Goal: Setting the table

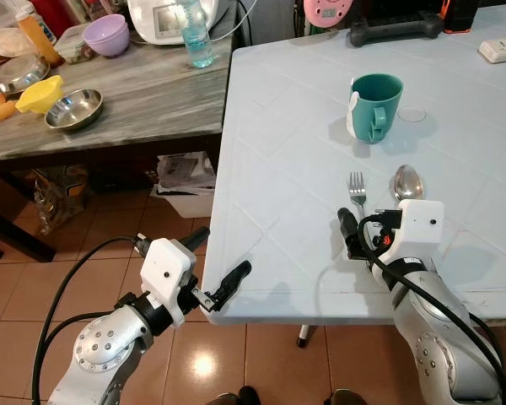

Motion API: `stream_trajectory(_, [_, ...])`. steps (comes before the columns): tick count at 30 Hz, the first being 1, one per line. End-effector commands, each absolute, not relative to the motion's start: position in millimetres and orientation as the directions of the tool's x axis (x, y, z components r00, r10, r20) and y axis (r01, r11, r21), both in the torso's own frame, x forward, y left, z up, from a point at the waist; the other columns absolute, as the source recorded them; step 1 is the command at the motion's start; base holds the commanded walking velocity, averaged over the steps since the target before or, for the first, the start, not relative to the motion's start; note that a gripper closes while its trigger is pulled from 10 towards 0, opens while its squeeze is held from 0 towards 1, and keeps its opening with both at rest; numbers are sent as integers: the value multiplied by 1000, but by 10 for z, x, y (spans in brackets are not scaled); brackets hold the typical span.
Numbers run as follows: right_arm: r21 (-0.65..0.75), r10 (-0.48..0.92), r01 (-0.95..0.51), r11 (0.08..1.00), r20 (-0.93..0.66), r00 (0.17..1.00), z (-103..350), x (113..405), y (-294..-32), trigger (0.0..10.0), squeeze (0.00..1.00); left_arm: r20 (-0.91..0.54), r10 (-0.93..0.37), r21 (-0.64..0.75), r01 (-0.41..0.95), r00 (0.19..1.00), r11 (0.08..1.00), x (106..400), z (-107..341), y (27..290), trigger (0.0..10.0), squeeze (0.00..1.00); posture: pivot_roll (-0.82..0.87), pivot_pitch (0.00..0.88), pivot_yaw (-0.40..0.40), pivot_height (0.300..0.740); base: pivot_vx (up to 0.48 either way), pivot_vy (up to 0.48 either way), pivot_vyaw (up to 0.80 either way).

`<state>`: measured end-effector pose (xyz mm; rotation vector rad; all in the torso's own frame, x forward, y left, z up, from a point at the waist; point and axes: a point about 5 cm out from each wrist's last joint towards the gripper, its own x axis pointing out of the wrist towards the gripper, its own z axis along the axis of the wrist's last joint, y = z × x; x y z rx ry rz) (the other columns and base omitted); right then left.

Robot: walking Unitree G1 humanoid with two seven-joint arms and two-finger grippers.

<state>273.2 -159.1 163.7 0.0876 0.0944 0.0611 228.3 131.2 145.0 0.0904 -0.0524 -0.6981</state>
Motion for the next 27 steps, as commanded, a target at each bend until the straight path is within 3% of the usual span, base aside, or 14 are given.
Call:
stream_trajectory(1, [78,90,-80,994,-132,987,1597,2708,-1520,0,0,-10,-640,95,638,768,764,2268,1409,1332,10000,0,-233,216,180,740,0,0,0])
stream_trajectory(17, [16,58,-56,998,-279,959,1444,2716,-1582,0,0,-17,-648,79,648,761,758,2265,1392,1290,10000,0,-236,213,183,740,0,0,0])
stream_trajectory(18, [9,67,-67,998,-288,955,1440,2722,-1575,667,0,-18,-650,78,649,760,757,2266,1392,1288,10000,0,-234,215,182,740,0,0,0])
stream_trajectory(27, [-68,69,-97,993,-334,940,1352,2749,-1607,0,0,-24,-651,68,651,759,756,2259,1384,1259,10000,0,-230,214,180,740,0,0,0])
